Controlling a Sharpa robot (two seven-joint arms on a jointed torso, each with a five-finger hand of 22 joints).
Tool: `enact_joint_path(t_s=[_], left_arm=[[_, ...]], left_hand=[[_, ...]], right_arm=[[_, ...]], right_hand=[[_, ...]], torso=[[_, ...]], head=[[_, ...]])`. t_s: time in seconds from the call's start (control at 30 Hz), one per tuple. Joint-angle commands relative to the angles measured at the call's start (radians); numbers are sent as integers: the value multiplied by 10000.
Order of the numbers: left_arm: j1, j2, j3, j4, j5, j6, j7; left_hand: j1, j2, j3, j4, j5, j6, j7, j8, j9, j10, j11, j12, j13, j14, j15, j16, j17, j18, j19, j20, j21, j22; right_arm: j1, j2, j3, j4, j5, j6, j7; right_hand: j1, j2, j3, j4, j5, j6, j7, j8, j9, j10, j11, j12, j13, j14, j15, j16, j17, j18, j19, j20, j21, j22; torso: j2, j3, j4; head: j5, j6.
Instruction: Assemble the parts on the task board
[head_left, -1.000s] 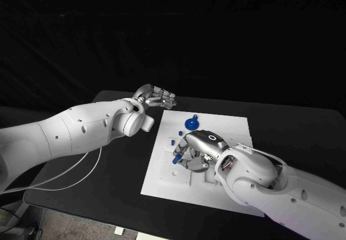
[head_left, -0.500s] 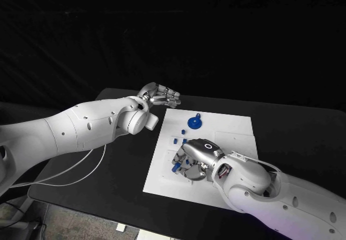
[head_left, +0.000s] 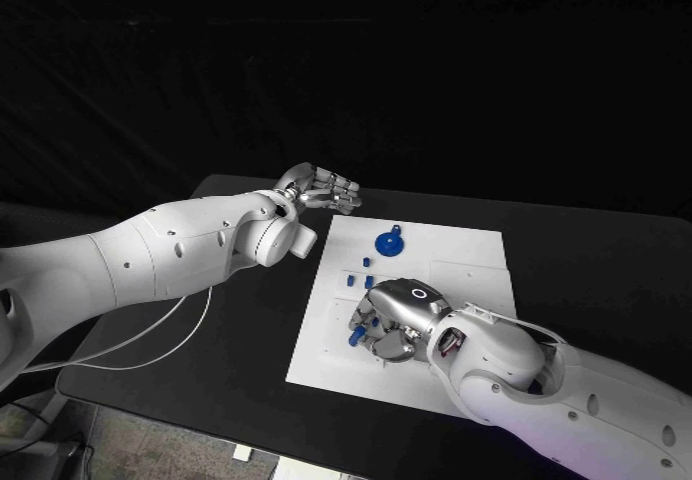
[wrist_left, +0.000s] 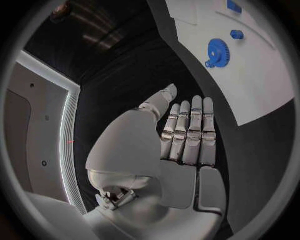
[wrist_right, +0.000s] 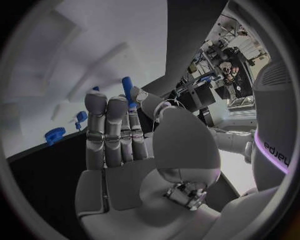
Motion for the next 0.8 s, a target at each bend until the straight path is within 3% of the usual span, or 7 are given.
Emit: enact_joint_path(t_s=[0.03,0.57,0.8], left_arm=[[8,21,5,0,63,133,71],[8,17,3,-11,63,139,56],[8,38,2,-15,63,150,44]], left_hand=[[34,93,-41,-4,56,9,32,22,-6,-53,-8,40,9,-3,28,-36,16,32,-4,29,21,14],[34,93,-41,-4,56,9,32,22,-6,-53,-8,40,9,-3,28,-36,16,32,-4,29,21,14],[34,93,-41,-4,56,9,32,22,-6,-53,-8,40,9,-3,28,-36,16,32,-4,29,21,14]], right_arm=[[-16,-17,-4,13,-256,263,-65],[-20,3,-15,-1,-553,503,-246],[-18,165,-147,-35,-1021,672,-398]], right_hand=[[53,122,12,-63,67,84,-25,46,37,88,13,32,8,-3,-88,-64,16,166,406,-61,-41,8],[23,143,-5,-102,62,79,-21,44,33,79,16,30,6,-6,-93,-85,24,148,397,-69,-81,24],[11,147,-31,-94,59,68,-17,43,28,61,19,29,5,-11,-90,-97,25,133,390,-65,-100,25]], torso=[[-3,0,5],[0,-15,-2],[-4,-22,2]], head=[[10,-9],[5,-19],[-13,-24]])
